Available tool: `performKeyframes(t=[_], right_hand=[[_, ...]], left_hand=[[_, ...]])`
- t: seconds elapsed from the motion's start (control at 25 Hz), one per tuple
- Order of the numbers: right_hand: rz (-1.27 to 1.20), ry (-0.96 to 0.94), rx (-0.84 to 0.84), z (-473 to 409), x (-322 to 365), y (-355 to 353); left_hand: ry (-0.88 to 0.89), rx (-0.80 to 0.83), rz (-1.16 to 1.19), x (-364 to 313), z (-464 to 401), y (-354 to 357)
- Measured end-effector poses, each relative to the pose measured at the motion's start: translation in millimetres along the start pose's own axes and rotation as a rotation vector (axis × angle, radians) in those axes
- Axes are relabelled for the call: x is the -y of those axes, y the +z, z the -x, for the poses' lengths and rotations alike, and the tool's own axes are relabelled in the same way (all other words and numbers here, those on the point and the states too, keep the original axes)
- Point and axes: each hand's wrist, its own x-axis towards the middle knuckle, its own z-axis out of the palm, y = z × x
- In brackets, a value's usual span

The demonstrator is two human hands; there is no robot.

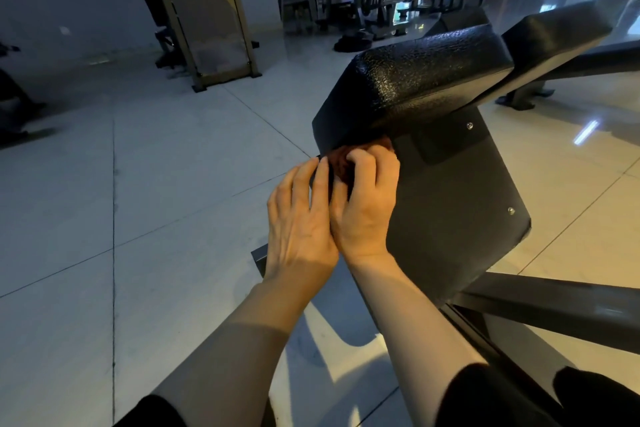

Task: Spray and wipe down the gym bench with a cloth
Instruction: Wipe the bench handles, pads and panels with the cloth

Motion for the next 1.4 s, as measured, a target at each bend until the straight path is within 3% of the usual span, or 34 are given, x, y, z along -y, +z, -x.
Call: performKeyframes(t=[0.04,0.16,0.28,0.4,0.44,0.56,0.72,0.84,1.0,1.16,1.32,1.4], right_hand=[[0.012,0.019,0.043,-1,-4,4],[-0.021,0.323,0.144,2,-9,7],[-0.039,0.333,0.046,1,-17,10],[-0.117,0.459,0.181,-10,-27,9],[-0.111,0.486,0.153,-10,-30,7],[-0.046,0.489,-0.054,-14,-36,7],[-0.089,0.592,0.032,-26,-48,10],[-0.057,0.564,-0.133,-27,-56,7],[-0.105,0.649,0.002,-22,-66,8],[-0.039,0.532,-0.257,-30,-76,-2],[-0.053,0.582,-0.079,-38,-94,4],[-0.029,0.587,-0.105,-37,-103,3]], left_hand=[[0.003,-0.007,0.007,1,0,2],[0.062,-0.020,0.053,-1,3,9],[0.102,-0.018,0.078,-5,-3,12],[0.129,-0.007,0.110,-8,-5,18],[0.139,-0.006,0.132,-10,-6,19],[0.173,0.007,0.161,-13,-11,21],[0.202,0.047,0.157,-20,-16,28],[0.209,0.069,0.167,-25,-18,32],[0.226,0.098,0.212,-31,-23,38],[0.228,0.092,0.217,-36,-25,45],[0.230,0.092,0.157,-32,-28,49],[0.246,0.104,0.113,-31,-28,51]])
